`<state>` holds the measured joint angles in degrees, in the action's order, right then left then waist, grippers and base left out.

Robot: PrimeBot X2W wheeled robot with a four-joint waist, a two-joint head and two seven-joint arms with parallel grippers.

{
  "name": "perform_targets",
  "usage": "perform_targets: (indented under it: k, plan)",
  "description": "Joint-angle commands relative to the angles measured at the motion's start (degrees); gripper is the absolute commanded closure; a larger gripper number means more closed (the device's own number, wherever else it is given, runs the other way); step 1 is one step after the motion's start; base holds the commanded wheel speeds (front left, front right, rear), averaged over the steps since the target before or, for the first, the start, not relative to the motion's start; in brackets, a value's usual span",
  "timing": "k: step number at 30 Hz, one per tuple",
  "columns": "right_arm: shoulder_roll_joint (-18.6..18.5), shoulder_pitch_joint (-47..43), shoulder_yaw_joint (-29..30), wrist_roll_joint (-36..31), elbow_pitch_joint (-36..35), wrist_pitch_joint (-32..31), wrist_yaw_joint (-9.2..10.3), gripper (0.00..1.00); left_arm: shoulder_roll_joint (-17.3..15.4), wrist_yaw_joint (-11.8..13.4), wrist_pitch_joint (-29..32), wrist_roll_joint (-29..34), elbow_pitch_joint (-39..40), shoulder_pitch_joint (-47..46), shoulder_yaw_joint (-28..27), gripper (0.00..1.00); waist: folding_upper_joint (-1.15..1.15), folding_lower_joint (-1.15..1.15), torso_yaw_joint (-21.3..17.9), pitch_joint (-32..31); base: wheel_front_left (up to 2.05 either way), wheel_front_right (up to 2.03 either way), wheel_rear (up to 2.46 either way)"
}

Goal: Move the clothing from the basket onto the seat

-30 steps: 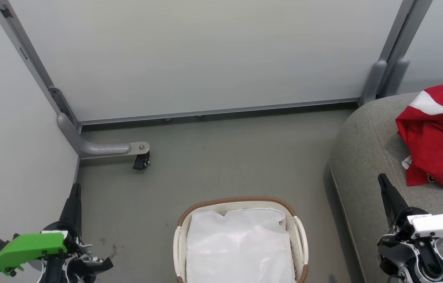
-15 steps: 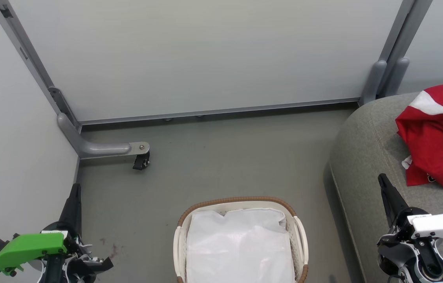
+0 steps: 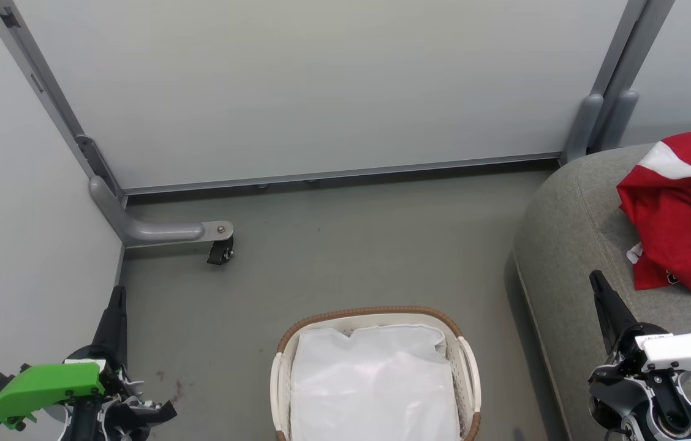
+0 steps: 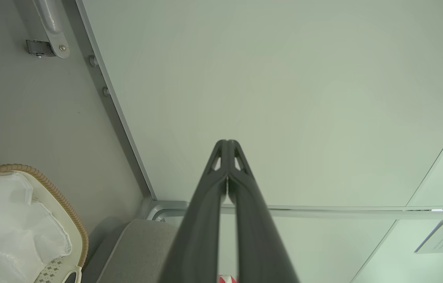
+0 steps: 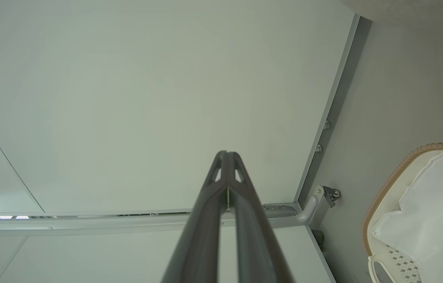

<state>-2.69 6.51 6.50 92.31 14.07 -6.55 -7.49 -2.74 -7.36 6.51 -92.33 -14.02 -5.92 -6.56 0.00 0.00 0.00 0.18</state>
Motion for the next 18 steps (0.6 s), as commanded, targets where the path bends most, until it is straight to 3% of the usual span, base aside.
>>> perform_targets:
  k: [1,18]
  plan:
    - [-0.4,-0.6,0.1,0.2,-0.2,-0.2,0.0,1.0,-0.3,-0.3,0.2,-0.2,0.1,-0.6,-0.1,1.0,0.0,0.0,0.0,0.0,0.0,0.0,0.0]
    - [-0.4,-0.6,0.1,0.2,-0.2,-0.2,0.01,1.0,-0.3,-0.3,0.2,-0.2,0.1,-0.6,-0.1,1.0,0.0,0.0,0.0,0.0,0.0,0.0,0.0]
